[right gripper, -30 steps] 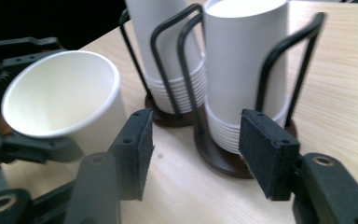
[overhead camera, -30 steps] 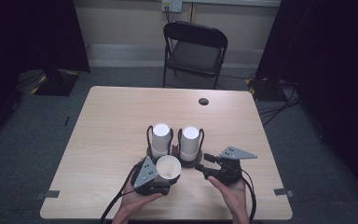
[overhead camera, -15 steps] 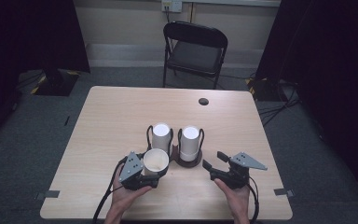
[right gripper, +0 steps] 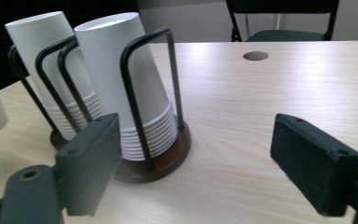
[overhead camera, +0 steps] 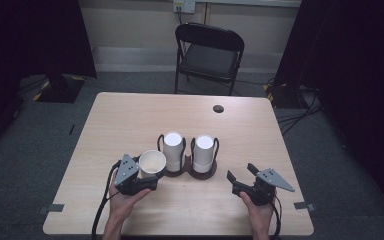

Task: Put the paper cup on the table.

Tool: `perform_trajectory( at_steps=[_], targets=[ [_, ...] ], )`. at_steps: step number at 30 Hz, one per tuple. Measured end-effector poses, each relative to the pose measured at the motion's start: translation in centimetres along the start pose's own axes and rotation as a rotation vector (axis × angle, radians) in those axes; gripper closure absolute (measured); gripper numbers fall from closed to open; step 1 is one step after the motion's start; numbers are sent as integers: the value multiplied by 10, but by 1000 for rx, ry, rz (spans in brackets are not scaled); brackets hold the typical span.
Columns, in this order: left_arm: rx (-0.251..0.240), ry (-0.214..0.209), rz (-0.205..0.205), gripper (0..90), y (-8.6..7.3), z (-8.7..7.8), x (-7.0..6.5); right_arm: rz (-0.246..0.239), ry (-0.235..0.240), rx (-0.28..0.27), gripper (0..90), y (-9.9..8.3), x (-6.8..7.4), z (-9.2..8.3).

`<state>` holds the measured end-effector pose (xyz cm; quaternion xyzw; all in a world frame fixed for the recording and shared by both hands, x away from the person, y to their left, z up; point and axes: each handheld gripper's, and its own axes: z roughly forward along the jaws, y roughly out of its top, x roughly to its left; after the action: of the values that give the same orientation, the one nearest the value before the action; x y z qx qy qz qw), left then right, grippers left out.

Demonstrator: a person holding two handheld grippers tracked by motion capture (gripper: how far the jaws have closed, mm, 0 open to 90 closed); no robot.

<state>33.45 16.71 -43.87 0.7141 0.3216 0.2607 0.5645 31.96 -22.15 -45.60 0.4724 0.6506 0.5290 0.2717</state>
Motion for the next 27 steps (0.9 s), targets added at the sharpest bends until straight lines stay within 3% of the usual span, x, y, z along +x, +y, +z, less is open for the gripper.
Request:
perform_trajectory(
  at_steps=[3,5,8,13,17,18,21,27],
  targets=[
    [-14,6,-15,230,2,-1,5,-4,-23,6,150,-2,-1,0],
    [-15,21,-17,230,3,-2,8,2,-15,14,151,-5,-4,1],
    [8,80,0,227,2,0,13,11,-21,15,151,-9,-8,0],
    [-16,87,-65,227,1,0,26,37,-54,3,151,-17,-13,-1],
    [-3,138,-51,226,6,3,33,4,-122,-23,151,-26,-11,0],
    [-1,126,-52,224,8,3,34,-5,-130,-18,154,-28,-11,1],
    [-14,138,-38,222,12,3,36,-14,-142,12,163,-30,-11,4],
    [-41,180,-73,223,15,6,54,-13,-144,-12,150,-36,-10,5]
  ],
)
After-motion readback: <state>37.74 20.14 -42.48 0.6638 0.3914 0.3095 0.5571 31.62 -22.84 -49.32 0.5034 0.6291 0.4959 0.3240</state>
